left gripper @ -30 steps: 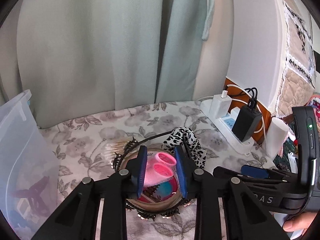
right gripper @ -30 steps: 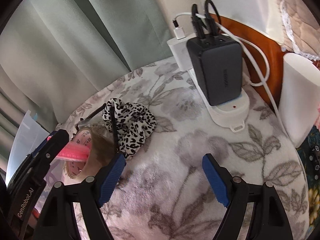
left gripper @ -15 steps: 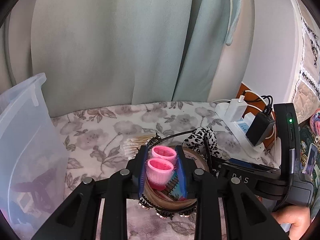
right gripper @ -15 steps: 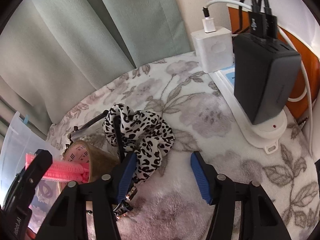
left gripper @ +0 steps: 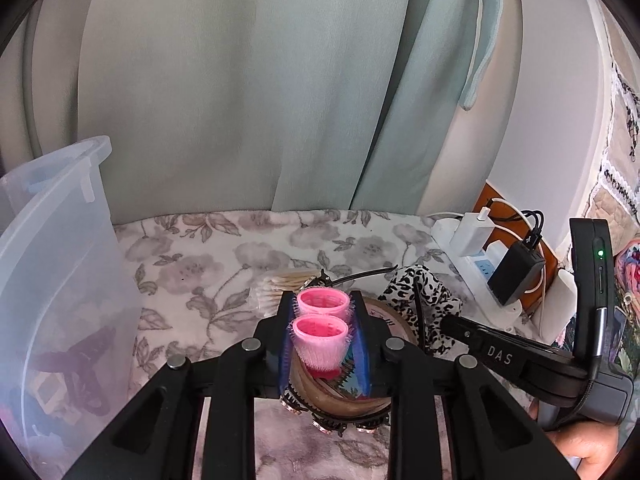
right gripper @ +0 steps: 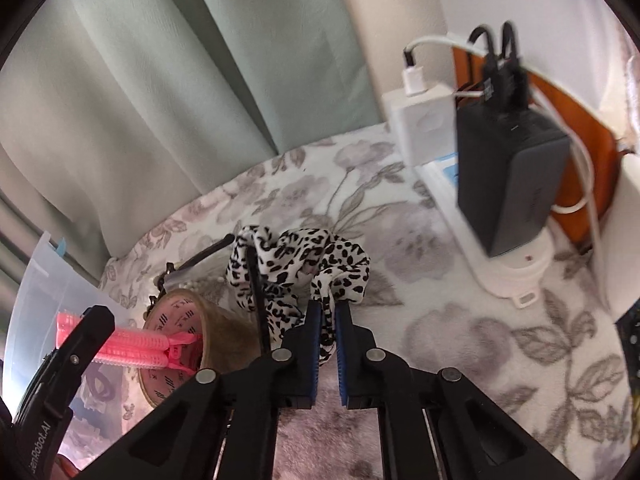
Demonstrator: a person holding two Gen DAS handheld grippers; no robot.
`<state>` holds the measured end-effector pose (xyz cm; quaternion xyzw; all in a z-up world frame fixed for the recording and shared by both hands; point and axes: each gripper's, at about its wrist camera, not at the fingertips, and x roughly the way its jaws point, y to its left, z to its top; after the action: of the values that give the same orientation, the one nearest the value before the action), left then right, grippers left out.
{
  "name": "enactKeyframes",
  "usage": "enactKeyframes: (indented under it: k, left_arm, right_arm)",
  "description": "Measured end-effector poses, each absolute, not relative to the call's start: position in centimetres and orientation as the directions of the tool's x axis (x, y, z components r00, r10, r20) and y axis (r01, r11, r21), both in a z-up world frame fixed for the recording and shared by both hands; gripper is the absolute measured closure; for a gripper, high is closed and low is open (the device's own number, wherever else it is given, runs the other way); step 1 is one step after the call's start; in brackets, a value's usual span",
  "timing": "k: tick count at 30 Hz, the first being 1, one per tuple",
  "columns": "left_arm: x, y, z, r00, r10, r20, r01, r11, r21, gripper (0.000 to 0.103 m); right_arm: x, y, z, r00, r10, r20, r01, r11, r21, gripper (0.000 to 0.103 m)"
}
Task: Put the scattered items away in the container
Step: 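Lift and carry the pink roller and leopard scrunchie over the clear box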
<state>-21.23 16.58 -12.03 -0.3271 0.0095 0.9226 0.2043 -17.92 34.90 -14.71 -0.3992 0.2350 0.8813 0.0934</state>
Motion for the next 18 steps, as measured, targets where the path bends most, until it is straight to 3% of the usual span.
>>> enactKeyframes:
  k: [18]
  left_arm:
    - [-14.7,13.9,-5.2,-0.768,0.389,-0.509,-0.376,-0.917,-0.134,0.078]
  right_arm:
    - [-8.6,36.7,-7.0,-0.752,0.032,-0.659,-0.384,-0.833,0.398,0.096]
